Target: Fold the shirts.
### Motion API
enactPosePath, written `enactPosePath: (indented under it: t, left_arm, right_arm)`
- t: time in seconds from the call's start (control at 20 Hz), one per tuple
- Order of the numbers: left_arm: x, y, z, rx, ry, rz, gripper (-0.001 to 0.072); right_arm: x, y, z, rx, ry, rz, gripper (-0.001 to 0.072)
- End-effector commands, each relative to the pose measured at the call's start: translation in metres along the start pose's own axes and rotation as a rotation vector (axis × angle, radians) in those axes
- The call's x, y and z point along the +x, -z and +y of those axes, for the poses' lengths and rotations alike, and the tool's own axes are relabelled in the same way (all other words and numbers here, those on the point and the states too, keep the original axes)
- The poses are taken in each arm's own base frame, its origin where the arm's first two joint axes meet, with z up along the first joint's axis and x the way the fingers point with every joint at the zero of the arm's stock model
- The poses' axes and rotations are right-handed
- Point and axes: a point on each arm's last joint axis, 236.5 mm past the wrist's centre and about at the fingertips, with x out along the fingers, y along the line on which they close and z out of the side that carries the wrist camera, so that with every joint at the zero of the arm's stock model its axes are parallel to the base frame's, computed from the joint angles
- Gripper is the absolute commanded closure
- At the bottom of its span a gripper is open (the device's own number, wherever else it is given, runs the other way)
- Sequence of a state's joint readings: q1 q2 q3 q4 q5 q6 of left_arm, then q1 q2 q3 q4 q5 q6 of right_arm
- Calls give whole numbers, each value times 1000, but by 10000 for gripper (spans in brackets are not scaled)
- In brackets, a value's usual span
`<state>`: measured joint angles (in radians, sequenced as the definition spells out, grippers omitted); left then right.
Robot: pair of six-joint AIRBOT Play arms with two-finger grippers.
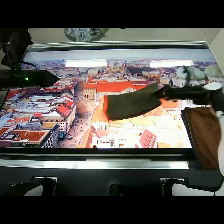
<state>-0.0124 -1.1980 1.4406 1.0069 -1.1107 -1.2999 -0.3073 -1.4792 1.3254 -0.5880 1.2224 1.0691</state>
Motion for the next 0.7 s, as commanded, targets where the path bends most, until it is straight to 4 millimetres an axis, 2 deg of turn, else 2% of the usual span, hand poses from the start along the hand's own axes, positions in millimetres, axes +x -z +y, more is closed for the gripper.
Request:
enactPosePath:
  t: [0.0,0.15,0.25,0.65]
  left_arm:
    - [0,0,0,3,-1,-1,683]
    - [0,-1,0,7,-1,-3,682]
    - [0,-1,0,21,-1,-2,683]
    - [0,-1,0,21,-1,-2,682]
  right_arm:
    - [-113,-47,-10,19,164,-156,669]
    - [-188,-49,-19,47,259,-231,669]
    - [-222,-41,-25,88,294,-265,668]
    - [-315,8,-57,255,397,-348,668]
